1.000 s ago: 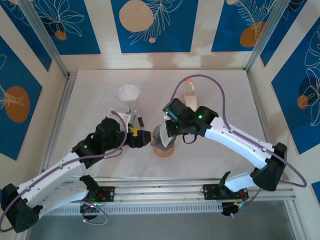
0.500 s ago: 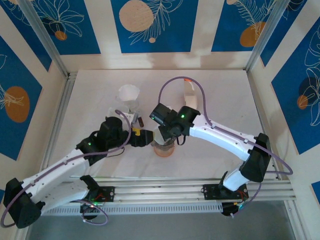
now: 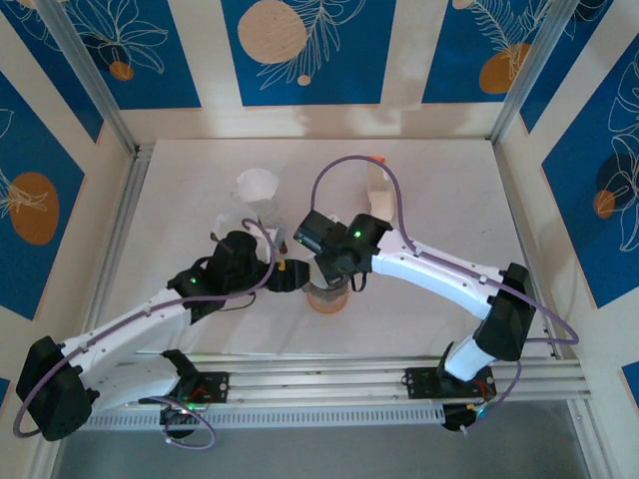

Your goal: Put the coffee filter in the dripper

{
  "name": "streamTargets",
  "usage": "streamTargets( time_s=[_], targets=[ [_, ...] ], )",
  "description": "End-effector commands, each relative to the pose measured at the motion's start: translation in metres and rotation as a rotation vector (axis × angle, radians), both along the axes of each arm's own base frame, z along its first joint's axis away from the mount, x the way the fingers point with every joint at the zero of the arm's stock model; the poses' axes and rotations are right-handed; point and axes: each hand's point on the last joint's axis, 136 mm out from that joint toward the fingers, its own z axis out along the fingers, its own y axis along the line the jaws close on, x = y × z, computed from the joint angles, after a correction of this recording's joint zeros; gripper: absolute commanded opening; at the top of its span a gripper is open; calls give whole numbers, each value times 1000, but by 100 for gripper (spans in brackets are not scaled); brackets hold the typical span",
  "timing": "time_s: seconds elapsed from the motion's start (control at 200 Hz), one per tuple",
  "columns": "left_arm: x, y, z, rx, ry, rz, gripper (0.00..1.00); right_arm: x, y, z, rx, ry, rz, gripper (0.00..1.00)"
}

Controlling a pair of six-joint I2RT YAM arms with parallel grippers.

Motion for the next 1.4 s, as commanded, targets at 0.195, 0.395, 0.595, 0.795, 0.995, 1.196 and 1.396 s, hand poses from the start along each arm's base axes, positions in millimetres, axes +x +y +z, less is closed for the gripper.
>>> streamTargets(
  time_s=[0.195, 0.395, 0.595, 0.795, 0.995, 1.196, 1.396],
  targets=[
    [2, -2, -10, 8, 10, -1, 69, 0, 2, 5, -19, -17, 10, 0],
    [3, -3, -13, 13, 17, -3, 66, -1, 6, 29, 53, -87, 15, 24],
    [3, -4, -14, 5, 23, -1, 66, -2, -2, 49, 120, -136, -18, 47],
    [3, -4, -16, 8, 26, 1, 69, -3, -14, 24, 138, -71, -79, 60],
    [3, -3, -18, 14, 31, 8, 71, -2, -19, 4, 143, -43, -112, 58],
    [4, -2, -7, -18, 7, 14, 80, -3, -20, -5, 138, -33, -119, 58],
    [14, -2, 10, -49, -25, 34, 84, -1, -18, 4, 171, -57, -114, 59]
  ],
)
